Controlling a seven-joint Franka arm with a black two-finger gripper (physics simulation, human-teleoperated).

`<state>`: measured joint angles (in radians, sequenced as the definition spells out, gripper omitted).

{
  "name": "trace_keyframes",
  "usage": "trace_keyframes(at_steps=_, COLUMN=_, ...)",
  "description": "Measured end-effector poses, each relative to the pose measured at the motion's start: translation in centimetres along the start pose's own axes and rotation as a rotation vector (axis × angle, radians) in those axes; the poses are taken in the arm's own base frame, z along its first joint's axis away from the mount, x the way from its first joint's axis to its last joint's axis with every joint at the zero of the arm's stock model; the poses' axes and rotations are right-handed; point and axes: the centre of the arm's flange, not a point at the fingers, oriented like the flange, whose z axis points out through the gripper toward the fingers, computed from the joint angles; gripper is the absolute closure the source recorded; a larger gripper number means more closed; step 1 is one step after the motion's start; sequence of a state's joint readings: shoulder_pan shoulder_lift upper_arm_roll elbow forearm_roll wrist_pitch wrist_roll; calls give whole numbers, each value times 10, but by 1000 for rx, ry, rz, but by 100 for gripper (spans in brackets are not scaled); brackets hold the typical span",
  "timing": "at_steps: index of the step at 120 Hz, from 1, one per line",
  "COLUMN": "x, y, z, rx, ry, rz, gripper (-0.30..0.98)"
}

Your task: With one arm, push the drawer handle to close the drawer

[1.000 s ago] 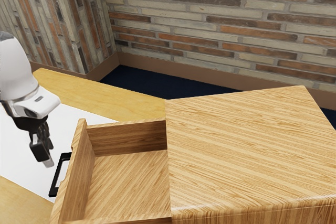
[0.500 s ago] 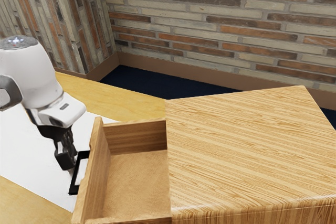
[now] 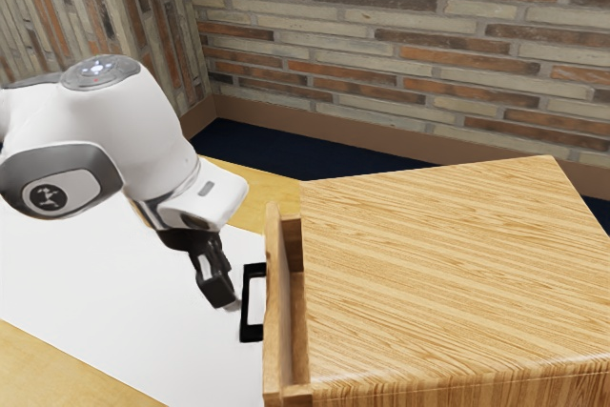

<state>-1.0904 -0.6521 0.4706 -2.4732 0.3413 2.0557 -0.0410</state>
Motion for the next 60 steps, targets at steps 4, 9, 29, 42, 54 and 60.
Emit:
trace_keyframes(at_steps=4, x=9, y=5, z=1, rx=-2, ry=1, rz=-5, gripper=25)
trace_keyframes(at_steps=9, x=23, y=9, z=2, rx=-3, ry=0, rz=-16, gripper=24)
trace_keyframes(at_steps=29, x=34, y=10, z=0, rx=-54, ry=23, rz=-74, gripper=24)
trace_keyframes(at_steps=42, x=26, y=-5, z=-9, rx=-61, ry=21, rz=-148, gripper=19)
trace_keyframes(at_steps=54, x=37, y=-111, z=-32, rx=-46, ry=5, rz=-438, gripper=12)
trace_keyframes(at_steps=60, x=45, y=-173, z=-52, rx=-31, ry=7, rz=-581, gripper=9)
